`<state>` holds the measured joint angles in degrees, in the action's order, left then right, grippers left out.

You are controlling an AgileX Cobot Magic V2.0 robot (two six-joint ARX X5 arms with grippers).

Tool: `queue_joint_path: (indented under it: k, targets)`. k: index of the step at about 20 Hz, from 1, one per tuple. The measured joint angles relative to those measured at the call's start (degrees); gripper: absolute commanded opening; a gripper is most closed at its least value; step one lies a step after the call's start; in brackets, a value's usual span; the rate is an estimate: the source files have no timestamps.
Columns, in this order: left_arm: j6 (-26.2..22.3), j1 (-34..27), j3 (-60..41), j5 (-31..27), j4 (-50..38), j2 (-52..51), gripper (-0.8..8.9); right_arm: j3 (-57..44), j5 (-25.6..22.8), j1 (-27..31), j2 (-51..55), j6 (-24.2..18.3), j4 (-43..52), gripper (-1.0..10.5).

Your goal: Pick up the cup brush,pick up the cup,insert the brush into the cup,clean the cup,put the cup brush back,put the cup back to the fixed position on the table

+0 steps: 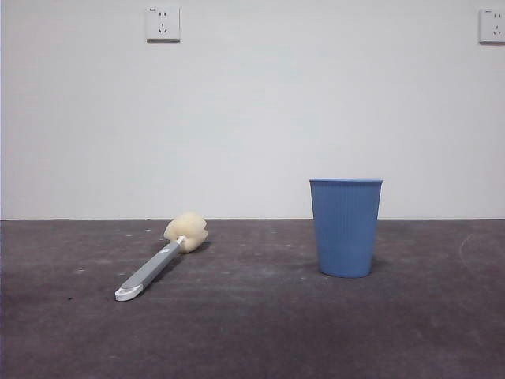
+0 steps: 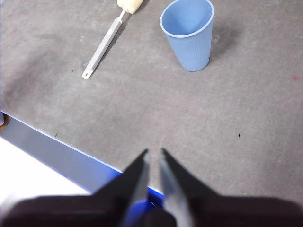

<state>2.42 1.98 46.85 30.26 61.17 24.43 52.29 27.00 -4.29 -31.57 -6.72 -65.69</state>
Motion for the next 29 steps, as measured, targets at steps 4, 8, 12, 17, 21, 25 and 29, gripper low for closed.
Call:
queue_joint_path:
  k: [4, 8, 12, 17, 21, 25, 29]
  targets:
    - [-0.1, 0.0, 0.0, 0.0, 0.1, 0.9, 5.74, 0.0, 0.0, 0.0, 0.0, 1.4, 0.6, 6.3]
    - [0.2, 0.0, 0.2, -0.1, -3.4, 4.7, 5.62, 0.0, 0.0, 0.0, 0.0, 1.8, 0.6, 6.3]
    - [1.3, 0.4, 0.5, -0.2, -8.0, 11.6, 5.61, 0.0, 0.0, 0.0, -0.2, 2.2, 0.6, 6.3]
    - [4.1, 9.7, 1.1, -9.6, -18.1, 24.6, 4.94, 0.0, 0.0, 0.0, -0.3, 2.2, 0.6, 6.3]
    - [6.3, 20.5, 1.2, -19.4, -28.7, 36.4, 4.94, 0.0, 0.0, 0.0, -0.6, 2.2, 0.6, 6.3]
    - [9.1, 26.9, 2.1, -28.7, -36.7, 50.1, 4.95, 0.0, 0.0, -0.2, -1.1, 2.4, 0.6, 6.3]
    - [10.6, 28.0, 7.3, -33.1, -38.4, 62.3, 4.94, 0.0, 0.0, -0.2, -1.2, 2.4, 0.6, 6.3]
